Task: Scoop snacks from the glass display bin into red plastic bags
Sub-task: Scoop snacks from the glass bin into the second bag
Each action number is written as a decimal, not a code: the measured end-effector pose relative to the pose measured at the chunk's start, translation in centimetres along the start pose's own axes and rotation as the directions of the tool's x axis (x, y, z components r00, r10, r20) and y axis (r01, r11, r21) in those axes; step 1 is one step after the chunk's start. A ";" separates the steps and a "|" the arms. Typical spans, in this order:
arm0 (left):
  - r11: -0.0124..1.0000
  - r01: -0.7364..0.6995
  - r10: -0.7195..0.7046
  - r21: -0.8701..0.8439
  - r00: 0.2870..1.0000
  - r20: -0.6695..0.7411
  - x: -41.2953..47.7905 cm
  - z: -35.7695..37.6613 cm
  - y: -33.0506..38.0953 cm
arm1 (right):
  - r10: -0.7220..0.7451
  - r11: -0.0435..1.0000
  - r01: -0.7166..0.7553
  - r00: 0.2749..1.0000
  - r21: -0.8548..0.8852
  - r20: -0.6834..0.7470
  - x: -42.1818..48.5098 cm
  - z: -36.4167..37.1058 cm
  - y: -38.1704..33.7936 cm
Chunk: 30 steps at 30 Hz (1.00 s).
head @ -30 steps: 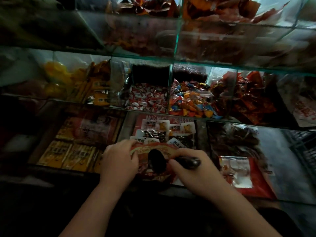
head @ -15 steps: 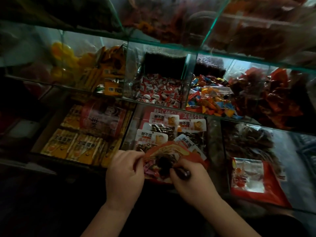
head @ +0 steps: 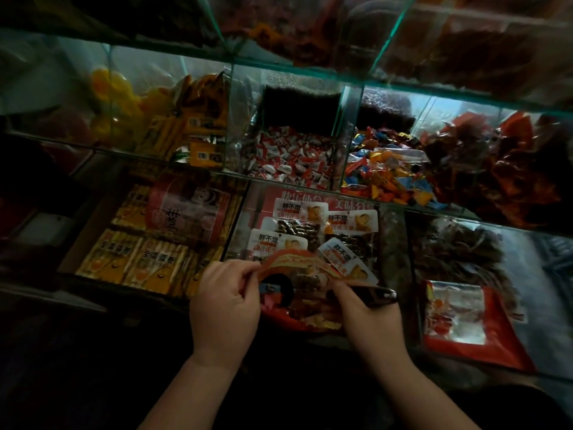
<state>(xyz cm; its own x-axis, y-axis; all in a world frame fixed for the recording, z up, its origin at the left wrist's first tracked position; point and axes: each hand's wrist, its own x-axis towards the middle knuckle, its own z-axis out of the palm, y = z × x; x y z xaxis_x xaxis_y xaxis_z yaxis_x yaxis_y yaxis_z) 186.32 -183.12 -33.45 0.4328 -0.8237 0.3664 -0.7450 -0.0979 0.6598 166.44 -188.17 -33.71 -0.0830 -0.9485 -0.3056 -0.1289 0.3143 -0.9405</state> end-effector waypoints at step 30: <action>0.987 -0.125 0.147 -0.105 0.961 0.233 -0.4 0.9 4.9 | 0.192 0.913 -0.137 0.975 0.384 -0.108 -1.0 -7.5 -2.4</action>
<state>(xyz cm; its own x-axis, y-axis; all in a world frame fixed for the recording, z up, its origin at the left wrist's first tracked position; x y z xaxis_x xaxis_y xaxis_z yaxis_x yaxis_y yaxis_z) 181.98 -183.76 -30.95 0.1884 -0.9365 0.2959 -0.7359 0.0650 0.6740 159.44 -187.71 -30.07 -0.2121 -0.8608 -0.4626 0.2728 0.4024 -0.8739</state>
